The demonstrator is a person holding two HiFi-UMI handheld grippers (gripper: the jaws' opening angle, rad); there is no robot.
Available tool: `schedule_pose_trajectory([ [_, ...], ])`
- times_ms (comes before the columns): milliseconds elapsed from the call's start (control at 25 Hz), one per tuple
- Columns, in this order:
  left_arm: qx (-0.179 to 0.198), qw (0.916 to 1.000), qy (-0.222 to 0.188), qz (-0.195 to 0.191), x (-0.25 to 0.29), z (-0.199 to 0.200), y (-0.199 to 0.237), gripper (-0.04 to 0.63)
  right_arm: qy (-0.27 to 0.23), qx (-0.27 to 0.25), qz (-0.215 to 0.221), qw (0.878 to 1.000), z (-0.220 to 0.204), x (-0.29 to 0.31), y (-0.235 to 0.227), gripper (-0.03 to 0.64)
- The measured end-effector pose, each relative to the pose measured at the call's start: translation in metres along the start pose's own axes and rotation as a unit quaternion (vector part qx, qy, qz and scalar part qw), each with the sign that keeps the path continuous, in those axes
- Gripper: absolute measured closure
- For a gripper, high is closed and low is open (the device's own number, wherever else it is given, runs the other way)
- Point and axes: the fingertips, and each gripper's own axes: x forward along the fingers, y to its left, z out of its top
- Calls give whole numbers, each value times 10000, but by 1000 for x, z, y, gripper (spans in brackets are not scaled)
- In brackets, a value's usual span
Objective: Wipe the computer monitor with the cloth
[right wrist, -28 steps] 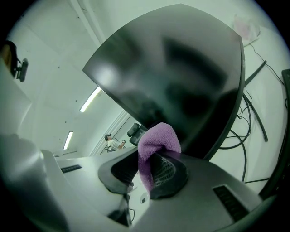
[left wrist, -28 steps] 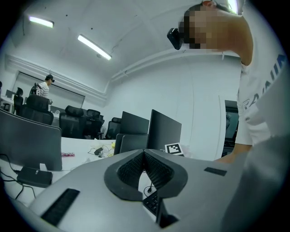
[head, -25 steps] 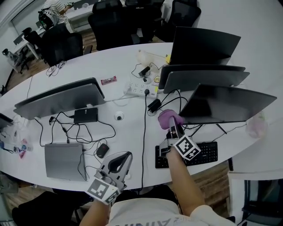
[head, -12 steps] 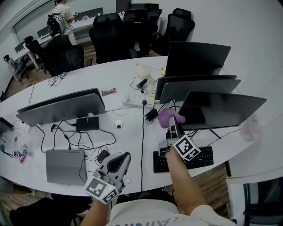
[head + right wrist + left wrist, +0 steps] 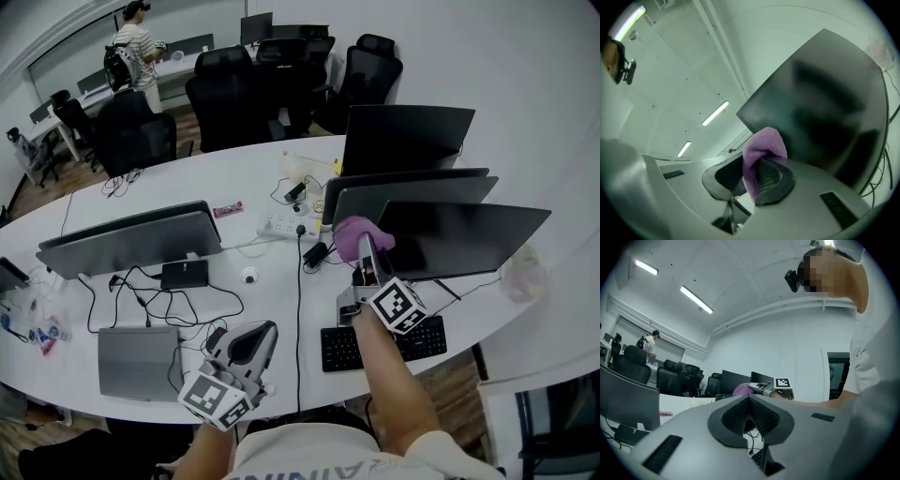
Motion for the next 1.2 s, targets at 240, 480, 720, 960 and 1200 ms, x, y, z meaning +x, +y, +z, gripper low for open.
schedule_pose_trajectory([
  [240, 63, 9998, -126, 115, -3, 6, 0, 586, -256, -3, 292, 9992, 30, 11, 30, 552],
  [480, 35, 9997, -167, 173, -4, 10, 3, 586, -391, -85, 420, 9983, 50, 15, 48, 552],
  [720, 25, 9997, -196, 175, -6, 11, 1, 586, -409, -352, 553, 9970, 66, 17, 65, 552],
  [960, 2, 9997, -222, 123, -8, 11, -2, 586, -459, -1142, 987, 9875, 102, 14, 103, 552],
  [1200, -45, 9997, -220, 41, -5, 8, -4, 586, -308, -2183, 868, 9715, 149, 28, 103, 552],
])
